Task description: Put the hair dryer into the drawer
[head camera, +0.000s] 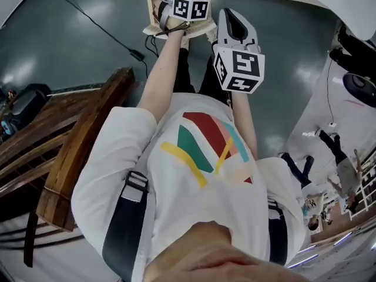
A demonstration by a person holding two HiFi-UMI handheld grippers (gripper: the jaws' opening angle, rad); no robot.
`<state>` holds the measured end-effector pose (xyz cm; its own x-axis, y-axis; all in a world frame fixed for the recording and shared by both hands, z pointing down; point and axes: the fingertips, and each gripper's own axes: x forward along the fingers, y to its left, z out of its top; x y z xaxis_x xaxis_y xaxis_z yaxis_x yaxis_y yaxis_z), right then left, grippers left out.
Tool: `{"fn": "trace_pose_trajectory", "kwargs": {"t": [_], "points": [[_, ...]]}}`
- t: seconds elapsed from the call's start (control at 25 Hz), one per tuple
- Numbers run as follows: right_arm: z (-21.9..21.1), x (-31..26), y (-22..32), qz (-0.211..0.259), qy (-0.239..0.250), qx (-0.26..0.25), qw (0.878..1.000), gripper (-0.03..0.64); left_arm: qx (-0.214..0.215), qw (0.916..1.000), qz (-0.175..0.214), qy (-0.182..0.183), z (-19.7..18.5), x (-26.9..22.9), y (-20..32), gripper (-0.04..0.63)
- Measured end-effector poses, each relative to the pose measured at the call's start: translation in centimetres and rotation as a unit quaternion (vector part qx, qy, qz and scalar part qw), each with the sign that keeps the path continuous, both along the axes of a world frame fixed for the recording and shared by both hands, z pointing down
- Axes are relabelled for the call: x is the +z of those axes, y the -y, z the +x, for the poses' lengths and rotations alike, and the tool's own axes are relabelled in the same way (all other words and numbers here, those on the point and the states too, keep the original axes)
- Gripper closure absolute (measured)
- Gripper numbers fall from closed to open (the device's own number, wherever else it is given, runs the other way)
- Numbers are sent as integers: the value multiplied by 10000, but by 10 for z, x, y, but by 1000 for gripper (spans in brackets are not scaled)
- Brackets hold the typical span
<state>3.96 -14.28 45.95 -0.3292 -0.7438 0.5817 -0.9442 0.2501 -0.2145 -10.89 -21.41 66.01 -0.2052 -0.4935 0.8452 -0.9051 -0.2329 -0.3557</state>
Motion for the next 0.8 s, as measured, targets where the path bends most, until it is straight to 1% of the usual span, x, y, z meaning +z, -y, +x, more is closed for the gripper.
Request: {"fn": "trace_pose_trajectory", "kwargs": {"t": [0.28,0.48,0.64,0.8], "points": [[-9,-23,4,243,-8,-100,9997,606,-20,9998,-84,-181,6,-14,-15,328],[-15,-39,8,422,-3,-195,9989,606,-79,9992,-95,-373,12,-29,-23,328],[-18,-49,12,595,24,-222,9980,606,-67,9980,107,-622,21,-50,-29,328],[-21,-63,18,801,51,-235,9965,606,17,9930,405,-1106,34,-88,-43,328]]}}
